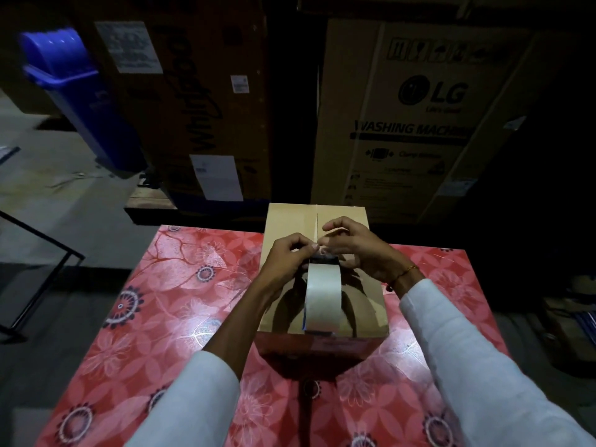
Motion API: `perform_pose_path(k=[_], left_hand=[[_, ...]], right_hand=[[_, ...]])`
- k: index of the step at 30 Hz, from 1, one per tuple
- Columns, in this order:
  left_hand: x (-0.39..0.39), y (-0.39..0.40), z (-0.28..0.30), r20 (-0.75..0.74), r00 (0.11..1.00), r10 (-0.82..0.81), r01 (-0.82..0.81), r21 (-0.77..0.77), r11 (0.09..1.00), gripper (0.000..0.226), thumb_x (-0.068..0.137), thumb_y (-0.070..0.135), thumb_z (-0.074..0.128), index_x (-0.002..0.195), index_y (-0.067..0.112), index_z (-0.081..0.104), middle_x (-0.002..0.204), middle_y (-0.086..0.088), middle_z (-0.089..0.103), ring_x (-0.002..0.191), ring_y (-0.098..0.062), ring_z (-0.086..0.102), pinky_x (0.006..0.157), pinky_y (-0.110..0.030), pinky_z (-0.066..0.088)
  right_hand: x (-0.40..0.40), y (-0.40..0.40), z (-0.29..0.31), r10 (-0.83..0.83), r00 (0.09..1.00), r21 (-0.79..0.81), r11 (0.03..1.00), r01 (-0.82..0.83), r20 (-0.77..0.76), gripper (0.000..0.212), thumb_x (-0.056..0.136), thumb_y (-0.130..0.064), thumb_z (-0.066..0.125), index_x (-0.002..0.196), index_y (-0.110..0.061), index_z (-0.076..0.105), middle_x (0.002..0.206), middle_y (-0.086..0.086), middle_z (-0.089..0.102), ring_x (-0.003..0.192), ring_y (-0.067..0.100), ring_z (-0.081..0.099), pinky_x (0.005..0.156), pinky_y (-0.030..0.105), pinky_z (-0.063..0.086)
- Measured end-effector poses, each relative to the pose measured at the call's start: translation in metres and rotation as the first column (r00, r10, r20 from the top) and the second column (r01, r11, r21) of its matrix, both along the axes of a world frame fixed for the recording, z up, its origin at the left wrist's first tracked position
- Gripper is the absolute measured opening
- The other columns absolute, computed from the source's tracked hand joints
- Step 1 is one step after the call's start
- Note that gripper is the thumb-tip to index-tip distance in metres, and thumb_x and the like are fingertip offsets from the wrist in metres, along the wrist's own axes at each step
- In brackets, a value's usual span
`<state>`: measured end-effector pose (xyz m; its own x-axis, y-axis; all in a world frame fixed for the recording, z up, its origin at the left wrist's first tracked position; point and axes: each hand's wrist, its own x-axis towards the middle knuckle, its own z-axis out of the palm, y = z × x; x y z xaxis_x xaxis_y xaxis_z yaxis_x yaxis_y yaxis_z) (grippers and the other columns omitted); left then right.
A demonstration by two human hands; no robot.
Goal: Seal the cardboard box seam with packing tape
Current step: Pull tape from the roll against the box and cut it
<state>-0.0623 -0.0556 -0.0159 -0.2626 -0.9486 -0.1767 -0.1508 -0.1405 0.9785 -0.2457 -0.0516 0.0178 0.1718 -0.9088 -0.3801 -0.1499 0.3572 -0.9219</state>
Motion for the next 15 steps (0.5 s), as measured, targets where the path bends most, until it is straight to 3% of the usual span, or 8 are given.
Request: perform_pose_path(k=[3, 6, 12, 15], left_hand=[[-0.004, 0.0, 0.0, 0.003, 1.0, -0.016, 0.016, 0.013, 1.0, 0.018, 0.097, 0.021, 0.061, 0.099, 0.004, 0.066, 0.098, -0.012, 0.068, 0.09, -0.027, 0.066, 0.075, -0.034, 0.055], [-0.007, 0.0, 0.0, 0.027, 1.0, -0.001, 0.0, 0.006, 1.0, 0.019, 0.097, 0.019, 0.06, 0.099, 0.001, 0.066, 0.092, -0.008, 0.069, 0.087, -0.021, 0.066, 0.075, -0.033, 0.054], [-0.009, -0.002, -0.001, 0.003, 1.0, 0.028, -0.028, 0.053, 0.998, 0.02, 0.096, 0.015, 0.06, 0.1, -0.004, 0.065, 0.097, -0.017, 0.07, 0.087, -0.023, 0.068, 0.074, -0.033, 0.057], [-0.009, -0.002, -0.002, 0.012, 0.999, 0.033, -0.034, 0.052, 0.998, 0.017, 0.095, 0.014, 0.061, 0.097, -0.002, 0.067, 0.097, -0.019, 0.07, 0.094, -0.035, 0.067, 0.084, -0.048, 0.057]], right_hand=[[-0.008, 0.007, -0.012, -0.037, 0.967, 0.032, 0.999, 0.03, 0.251, 0.056, 0.082, -0.02, 0.075, 0.134, -0.026, 0.056, 0.14, 0.009, 0.057, 0.125, 0.03, 0.061, 0.102, 0.051, 0.05], [-0.014, 0.014, -0.019, -0.163, 0.863, 0.029, 0.985, 0.17, 0.479, 0.051, 0.086, -0.016, 0.071, 0.135, -0.022, 0.058, 0.141, 0.005, 0.058, 0.128, 0.03, 0.06, 0.102, 0.05, 0.052], [-0.001, 0.034, -0.035, -0.248, 0.929, -0.042, 0.962, 0.269, 0.274, 0.015, 0.094, -0.01, 0.067, 0.109, -0.011, 0.066, 0.099, 0.012, 0.062, 0.077, 0.023, 0.059, 0.063, 0.035, 0.049], [0.003, 0.036, -0.045, -0.31, 0.927, -0.092, 0.938, 0.335, 0.211, 0.01, 0.094, -0.011, 0.067, 0.104, -0.01, 0.066, 0.092, 0.014, 0.059, 0.077, 0.028, 0.052, 0.059, 0.035, 0.045]])
